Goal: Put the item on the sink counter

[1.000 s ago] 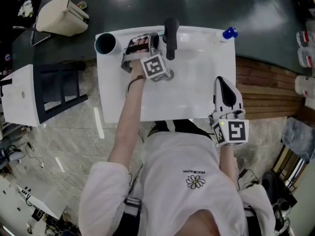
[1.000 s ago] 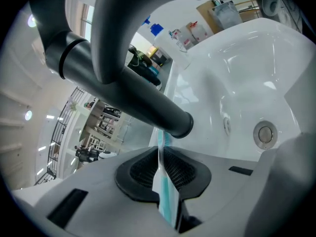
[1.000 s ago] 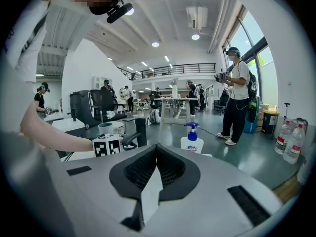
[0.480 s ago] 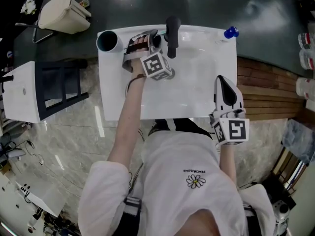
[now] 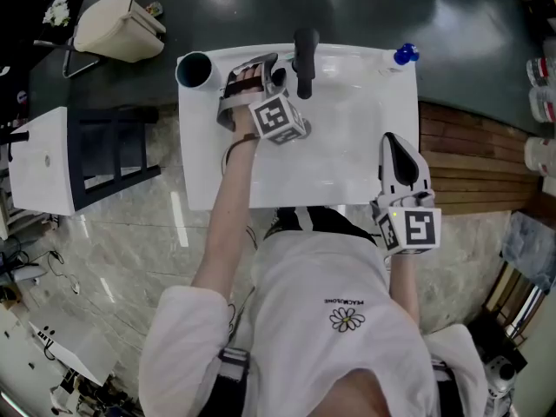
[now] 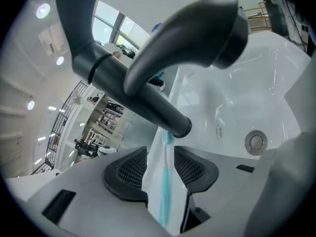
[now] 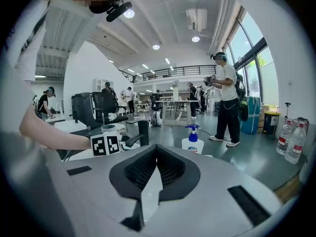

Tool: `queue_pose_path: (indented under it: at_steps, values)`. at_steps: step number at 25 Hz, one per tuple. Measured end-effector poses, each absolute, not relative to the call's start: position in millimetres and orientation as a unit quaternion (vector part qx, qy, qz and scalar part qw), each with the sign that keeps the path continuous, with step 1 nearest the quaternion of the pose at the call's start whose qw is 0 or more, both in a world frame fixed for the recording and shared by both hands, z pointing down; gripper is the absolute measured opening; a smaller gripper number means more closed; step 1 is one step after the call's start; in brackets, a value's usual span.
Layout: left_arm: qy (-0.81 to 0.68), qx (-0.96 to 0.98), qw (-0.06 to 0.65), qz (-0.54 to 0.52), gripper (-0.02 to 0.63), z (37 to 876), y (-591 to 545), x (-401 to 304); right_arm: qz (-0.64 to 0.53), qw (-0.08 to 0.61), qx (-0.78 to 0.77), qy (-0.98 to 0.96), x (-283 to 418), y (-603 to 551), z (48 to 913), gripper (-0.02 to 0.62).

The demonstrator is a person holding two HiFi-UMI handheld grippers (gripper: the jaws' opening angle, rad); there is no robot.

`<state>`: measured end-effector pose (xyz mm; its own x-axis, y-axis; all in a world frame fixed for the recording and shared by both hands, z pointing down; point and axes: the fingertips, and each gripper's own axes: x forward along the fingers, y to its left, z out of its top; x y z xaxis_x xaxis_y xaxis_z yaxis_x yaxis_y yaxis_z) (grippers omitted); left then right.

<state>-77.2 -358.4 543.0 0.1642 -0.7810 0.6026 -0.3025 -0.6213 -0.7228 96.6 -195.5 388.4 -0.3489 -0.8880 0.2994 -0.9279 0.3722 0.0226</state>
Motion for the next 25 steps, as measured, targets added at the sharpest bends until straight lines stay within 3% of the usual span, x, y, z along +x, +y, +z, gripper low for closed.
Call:
queue_pose_path:
  at_steps: [9,17,22,25]
  values:
    - [0.434,-0.741,0.228,-0.459,0.159,466,-328,-80,0.057,0.106,0.55,-0.827,85,-182,374,0.011]
    - [0.503,-0.759,0.23,-0.343,0.058,357,-274,-82,-0.001,0.064,0.534,-0.843,64,-172,329,0.011]
    - [0.544,-0.791,0.187,-0.211,0.018,279,-234,-88,-0.046,0.051,0.535,-0.842,58,-169,303,0.011]
    - [0.561,-0.816,0.125,-0.061,0.015,233,-205,-93,-0.059,0.041,0.536,-0.841,56,-168,292,0.011]
